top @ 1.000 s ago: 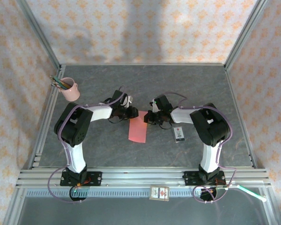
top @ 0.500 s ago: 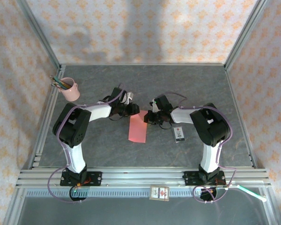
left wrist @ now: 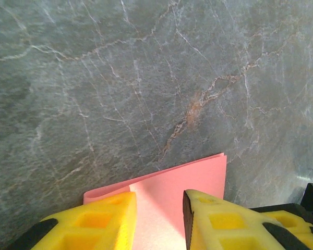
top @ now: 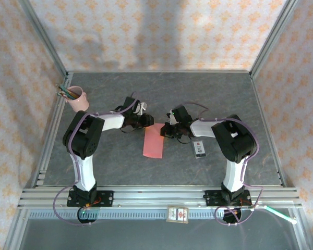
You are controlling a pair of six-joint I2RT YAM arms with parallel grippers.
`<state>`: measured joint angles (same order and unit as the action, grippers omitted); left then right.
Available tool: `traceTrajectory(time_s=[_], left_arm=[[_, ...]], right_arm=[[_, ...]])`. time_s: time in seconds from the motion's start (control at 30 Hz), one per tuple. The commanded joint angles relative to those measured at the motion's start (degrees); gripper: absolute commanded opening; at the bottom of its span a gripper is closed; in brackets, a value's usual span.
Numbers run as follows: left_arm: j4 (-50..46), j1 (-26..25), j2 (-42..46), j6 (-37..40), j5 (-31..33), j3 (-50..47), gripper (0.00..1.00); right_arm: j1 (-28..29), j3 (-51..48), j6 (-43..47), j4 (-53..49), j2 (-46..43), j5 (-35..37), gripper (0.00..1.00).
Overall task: Fold a paper plane with a square sheet of paper (pick it up from the middle)
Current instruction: First fold in half a square sheet of paper at the center of the table.
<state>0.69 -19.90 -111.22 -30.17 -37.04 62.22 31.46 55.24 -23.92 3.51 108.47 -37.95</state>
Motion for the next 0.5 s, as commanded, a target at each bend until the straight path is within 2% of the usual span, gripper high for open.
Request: traceTrajectory(time_s=[0.0,0.27,0.47], left_arm=[[0.39,0.84,5.98,-1.45,0.36,-1.22,0.35],[4.03,-2.22,16.89,-6.81,-3.54,-14.34,0.35],[7.31,-4.86,17.62,-9.09,-5.51,-19.66,0.35]], right_arm=[[-0.53,-2.84,1.51,-7.02,2.89,9.89,0.0],[-0.52,-3.12,1.3,-7.02,2.8,9.94,0.0],[-0.47,-3.12,1.2,-6.84,2.55,10.08,0.0]])
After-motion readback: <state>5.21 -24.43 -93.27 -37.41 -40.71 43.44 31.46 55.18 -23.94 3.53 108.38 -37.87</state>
